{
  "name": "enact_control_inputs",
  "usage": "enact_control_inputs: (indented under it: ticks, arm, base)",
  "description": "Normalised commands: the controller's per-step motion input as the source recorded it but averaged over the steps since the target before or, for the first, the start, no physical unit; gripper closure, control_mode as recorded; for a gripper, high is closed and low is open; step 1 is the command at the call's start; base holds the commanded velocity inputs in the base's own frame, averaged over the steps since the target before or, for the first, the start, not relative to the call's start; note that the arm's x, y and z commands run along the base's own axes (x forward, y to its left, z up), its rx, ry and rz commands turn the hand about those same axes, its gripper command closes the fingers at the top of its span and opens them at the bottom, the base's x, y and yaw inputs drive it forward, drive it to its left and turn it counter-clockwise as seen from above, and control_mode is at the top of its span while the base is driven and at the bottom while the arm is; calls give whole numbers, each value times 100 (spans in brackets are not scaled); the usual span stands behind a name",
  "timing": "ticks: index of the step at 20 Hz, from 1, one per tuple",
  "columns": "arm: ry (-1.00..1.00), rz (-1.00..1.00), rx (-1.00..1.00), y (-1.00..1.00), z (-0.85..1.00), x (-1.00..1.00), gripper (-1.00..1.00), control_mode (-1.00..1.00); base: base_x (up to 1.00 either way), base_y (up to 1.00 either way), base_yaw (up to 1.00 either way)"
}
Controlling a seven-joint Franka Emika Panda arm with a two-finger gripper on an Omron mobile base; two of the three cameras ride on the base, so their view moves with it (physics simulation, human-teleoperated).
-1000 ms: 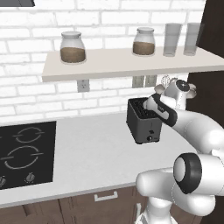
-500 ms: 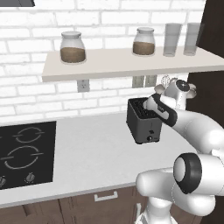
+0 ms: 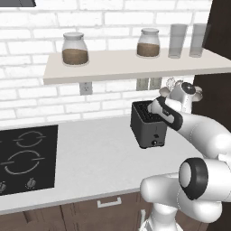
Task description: Start the toaster. Once the lever pops up, take the bread to the plate on the dining counter.
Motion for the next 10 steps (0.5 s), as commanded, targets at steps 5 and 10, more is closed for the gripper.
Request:
enact_control_inputs:
  ticks: [5, 10]
  arm:
    - [0, 0, 0, 0, 0, 0, -100, -100]
    - [0, 0, 0, 0, 0, 0, -100, -100]
  base:
    - [0, 0, 0]
    - [0, 0, 0]
